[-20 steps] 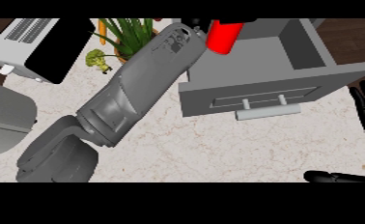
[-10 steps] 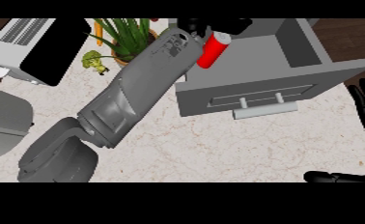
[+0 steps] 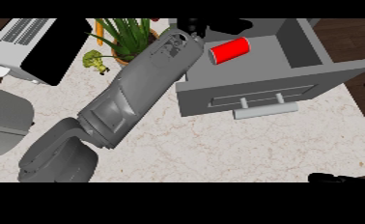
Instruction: Pick up the can, place it into the drawer and close the drawer
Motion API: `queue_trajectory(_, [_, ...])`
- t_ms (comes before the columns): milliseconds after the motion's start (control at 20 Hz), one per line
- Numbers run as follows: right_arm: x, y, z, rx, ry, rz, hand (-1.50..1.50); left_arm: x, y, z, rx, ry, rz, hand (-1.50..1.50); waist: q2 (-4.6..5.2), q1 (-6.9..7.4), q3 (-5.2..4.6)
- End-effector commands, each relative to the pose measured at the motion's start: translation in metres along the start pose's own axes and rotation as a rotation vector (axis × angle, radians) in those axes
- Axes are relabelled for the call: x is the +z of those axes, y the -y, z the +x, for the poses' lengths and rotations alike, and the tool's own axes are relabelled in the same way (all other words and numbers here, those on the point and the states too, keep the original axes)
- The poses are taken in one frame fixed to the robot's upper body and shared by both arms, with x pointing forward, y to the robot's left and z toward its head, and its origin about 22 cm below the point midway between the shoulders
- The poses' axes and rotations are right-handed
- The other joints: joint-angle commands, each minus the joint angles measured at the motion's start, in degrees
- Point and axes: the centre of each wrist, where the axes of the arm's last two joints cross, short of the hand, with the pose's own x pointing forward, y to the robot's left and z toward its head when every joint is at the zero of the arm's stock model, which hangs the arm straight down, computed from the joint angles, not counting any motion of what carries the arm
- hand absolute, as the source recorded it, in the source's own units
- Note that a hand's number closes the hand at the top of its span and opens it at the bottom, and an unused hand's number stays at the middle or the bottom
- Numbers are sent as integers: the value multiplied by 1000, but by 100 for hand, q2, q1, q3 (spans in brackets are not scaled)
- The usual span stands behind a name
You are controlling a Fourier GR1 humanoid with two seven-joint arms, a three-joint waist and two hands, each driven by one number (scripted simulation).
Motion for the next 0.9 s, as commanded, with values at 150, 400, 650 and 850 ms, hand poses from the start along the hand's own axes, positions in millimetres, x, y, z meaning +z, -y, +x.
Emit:
queue_trajectory(150, [1, 13, 17, 203, 86, 69, -150, -1, -1, 0, 66, -41, 0, -150, -35, 69, 0])
queue_trajectory(400, [-3, -18, 11, 300, 165, 95, -150, -1, 0, 11, 126, 5, 10, -150, -30, 231, -3])
queue_trajectory(650, [-9, -21, 9, 501, 167, 135, -150, 2, 5, 25, 134, 10, 58, -150, -82, 307, -2])
queue_trajectory(850, [-23, -29, 5, 684, 156, 184, -150, 4, 7, 26, 120, 19, 34, -150, -109, 460, -5])
